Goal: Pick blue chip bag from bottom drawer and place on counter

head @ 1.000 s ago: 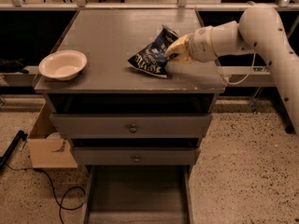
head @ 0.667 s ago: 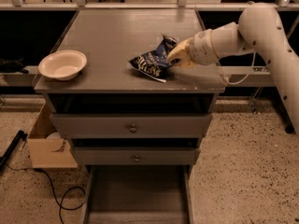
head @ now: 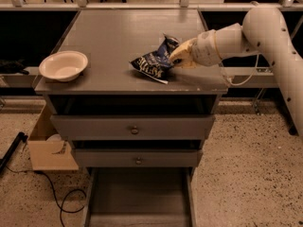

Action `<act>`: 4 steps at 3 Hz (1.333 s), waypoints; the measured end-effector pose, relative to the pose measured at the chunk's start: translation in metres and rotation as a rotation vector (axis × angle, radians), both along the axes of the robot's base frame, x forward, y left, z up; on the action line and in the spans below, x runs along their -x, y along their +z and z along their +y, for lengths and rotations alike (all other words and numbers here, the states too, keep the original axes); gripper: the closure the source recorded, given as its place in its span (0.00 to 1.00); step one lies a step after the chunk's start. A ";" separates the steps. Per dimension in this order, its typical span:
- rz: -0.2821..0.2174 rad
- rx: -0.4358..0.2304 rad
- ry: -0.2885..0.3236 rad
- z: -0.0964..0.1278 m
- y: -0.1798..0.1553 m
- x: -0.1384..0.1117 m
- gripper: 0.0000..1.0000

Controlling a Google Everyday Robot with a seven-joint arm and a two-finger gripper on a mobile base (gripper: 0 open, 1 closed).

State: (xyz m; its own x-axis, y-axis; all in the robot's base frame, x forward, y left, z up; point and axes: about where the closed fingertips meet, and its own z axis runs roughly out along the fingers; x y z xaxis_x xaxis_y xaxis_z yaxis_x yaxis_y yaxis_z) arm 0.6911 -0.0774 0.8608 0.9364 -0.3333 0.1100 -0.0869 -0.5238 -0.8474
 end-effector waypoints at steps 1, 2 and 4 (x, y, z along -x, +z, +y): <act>-0.009 -0.043 -0.008 -0.011 0.017 -0.003 1.00; -0.039 -0.068 -0.025 -0.031 0.045 -0.005 1.00; -0.050 -0.087 -0.022 -0.040 0.061 -0.004 0.73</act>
Offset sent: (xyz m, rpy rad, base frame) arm 0.0077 -0.0646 0.0847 0.0968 -0.0810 -0.0580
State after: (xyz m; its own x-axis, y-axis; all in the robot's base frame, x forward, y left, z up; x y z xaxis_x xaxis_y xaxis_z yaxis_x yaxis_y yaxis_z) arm 0.6955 -0.1176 0.9214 0.9228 -0.3642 0.1258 -0.0544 -0.4463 -0.8932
